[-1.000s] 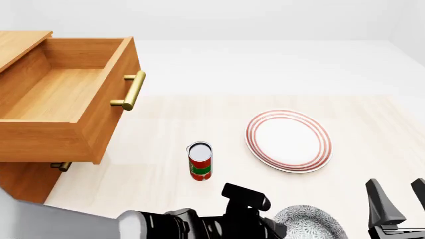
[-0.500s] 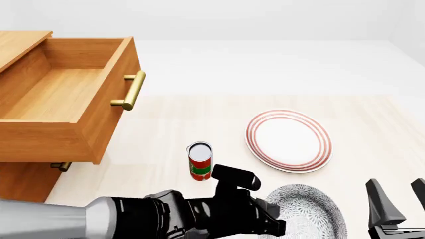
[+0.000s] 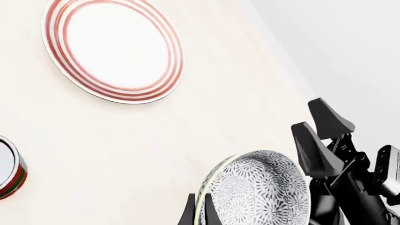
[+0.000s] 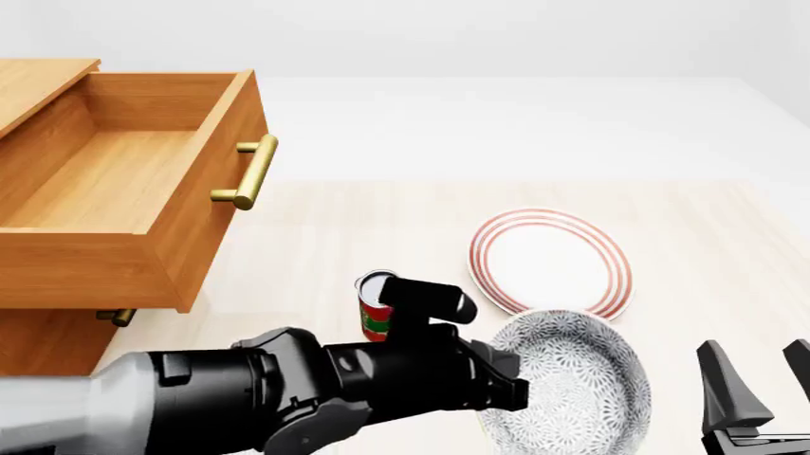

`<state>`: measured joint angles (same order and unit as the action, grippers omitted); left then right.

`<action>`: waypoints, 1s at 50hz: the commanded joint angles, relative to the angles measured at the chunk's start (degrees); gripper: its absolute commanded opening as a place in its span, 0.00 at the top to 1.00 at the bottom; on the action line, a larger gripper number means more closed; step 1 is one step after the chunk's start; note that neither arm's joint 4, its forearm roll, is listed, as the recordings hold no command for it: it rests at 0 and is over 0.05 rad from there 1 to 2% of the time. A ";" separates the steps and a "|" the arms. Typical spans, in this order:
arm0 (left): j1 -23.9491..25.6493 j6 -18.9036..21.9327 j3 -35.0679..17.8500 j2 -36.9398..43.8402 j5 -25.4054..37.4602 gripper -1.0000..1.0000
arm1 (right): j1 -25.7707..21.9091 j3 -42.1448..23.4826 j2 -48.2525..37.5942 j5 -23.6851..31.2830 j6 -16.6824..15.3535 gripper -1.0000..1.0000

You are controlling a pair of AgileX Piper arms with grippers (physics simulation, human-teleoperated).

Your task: Put the bowl in the top drawer of the cabinet.

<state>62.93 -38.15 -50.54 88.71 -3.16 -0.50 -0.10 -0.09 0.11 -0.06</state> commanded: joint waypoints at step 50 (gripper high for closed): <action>-8.32 5.93 -9.74 -14.42 16.11 1.00 | 0.00 0.00 0.00 0.00 0.00 0.00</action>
<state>55.91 -33.48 -58.36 76.33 10.88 -0.50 -0.10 -0.09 0.11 -0.06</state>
